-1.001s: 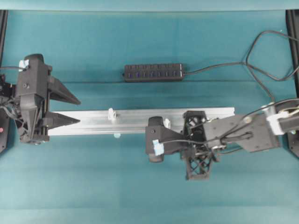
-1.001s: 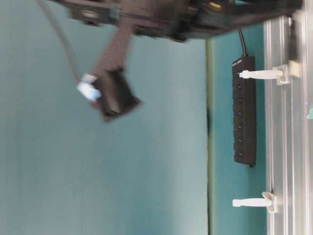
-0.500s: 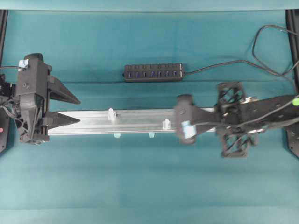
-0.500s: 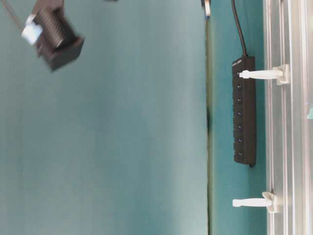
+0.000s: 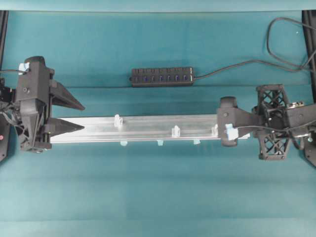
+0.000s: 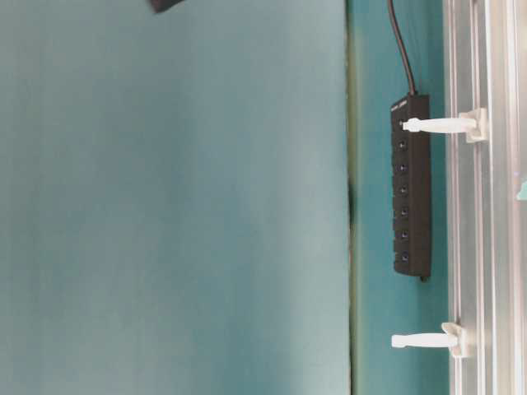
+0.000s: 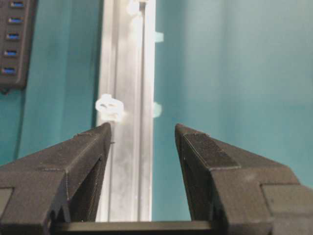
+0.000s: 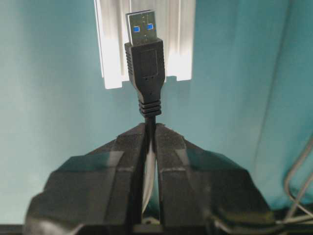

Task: Pass the USB cable through three rings with both arms.
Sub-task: 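Lift the cable and thread the plug through the right white ring, then move the left gripper over the rail toward the plug past the ring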

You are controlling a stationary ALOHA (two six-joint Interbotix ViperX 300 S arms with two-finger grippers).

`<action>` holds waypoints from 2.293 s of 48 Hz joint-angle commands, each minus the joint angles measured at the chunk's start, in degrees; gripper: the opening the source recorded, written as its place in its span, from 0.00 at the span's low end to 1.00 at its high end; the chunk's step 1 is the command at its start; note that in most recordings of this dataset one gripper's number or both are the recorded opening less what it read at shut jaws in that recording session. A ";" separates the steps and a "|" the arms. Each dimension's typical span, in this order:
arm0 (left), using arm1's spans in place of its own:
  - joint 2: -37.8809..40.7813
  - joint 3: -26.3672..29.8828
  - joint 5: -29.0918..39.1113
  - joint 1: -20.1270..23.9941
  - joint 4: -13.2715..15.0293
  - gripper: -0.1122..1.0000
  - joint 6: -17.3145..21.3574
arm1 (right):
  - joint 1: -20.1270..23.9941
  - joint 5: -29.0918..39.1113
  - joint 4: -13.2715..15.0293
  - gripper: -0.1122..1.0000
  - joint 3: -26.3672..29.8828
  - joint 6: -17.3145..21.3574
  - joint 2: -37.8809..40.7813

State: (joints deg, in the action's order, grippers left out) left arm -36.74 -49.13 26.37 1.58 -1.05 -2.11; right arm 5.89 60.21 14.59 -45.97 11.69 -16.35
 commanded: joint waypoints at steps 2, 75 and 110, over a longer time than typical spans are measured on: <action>-0.26 0.62 -0.53 0.35 -0.09 0.61 -0.09 | -0.18 -3.16 0.00 0.02 -0.97 1.23 -0.26; 19.16 6.86 -29.79 1.23 -0.18 0.61 0.62 | -4.04 -28.12 -0.09 0.02 -4.13 2.46 5.45; 41.04 19.51 -34.37 1.76 -0.09 0.60 5.71 | -5.54 -39.20 -0.09 0.02 -10.11 8.44 0.62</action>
State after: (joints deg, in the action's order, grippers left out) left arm 2.99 -31.46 -7.47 3.25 -1.05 3.43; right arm 0.53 22.32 14.41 -55.81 19.25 -14.41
